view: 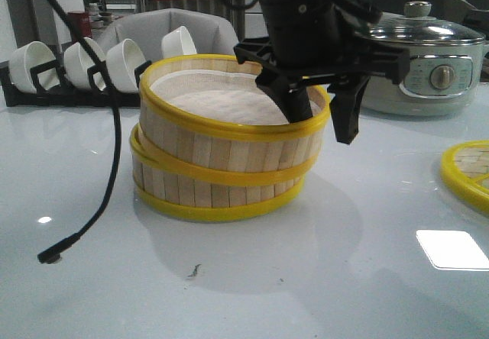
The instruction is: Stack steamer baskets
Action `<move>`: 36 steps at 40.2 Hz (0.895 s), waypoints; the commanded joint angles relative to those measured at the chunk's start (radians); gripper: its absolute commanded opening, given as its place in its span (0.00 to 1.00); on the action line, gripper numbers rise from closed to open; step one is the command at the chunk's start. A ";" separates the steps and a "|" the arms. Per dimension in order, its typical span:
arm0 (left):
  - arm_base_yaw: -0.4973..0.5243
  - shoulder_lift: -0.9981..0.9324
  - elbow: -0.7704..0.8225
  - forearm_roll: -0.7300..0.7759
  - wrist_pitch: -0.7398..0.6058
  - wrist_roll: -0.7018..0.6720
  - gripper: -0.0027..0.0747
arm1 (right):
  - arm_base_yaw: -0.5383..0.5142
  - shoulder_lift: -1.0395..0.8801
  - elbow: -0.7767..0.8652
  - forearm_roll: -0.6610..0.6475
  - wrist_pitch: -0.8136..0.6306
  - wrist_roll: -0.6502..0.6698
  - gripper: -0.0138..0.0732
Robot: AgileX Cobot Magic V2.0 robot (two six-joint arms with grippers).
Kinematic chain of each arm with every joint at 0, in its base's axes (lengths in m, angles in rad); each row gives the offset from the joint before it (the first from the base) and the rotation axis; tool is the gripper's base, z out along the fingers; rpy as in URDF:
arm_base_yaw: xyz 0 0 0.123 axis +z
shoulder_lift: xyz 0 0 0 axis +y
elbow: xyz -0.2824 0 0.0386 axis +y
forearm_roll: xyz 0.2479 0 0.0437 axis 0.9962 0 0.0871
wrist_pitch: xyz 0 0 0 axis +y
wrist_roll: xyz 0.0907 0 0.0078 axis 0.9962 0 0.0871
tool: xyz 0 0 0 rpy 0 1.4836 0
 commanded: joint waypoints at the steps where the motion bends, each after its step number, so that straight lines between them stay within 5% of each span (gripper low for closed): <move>1: -0.006 -0.056 -0.028 -0.004 -0.025 -0.010 0.54 | -0.004 -0.005 -0.038 -0.033 -0.053 -0.001 0.55; 6: -0.006 -0.056 -0.028 -0.003 -0.031 -0.010 0.49 | -0.004 -0.005 -0.038 -0.033 -0.053 -0.001 0.55; 13: -0.006 -0.056 -0.028 0.034 -0.027 -0.010 0.13 | -0.004 -0.005 -0.038 -0.033 -0.053 -0.001 0.55; 36: -0.004 -0.056 -0.105 0.247 0.062 -0.010 0.14 | -0.004 -0.005 -0.038 -0.033 -0.053 -0.001 0.55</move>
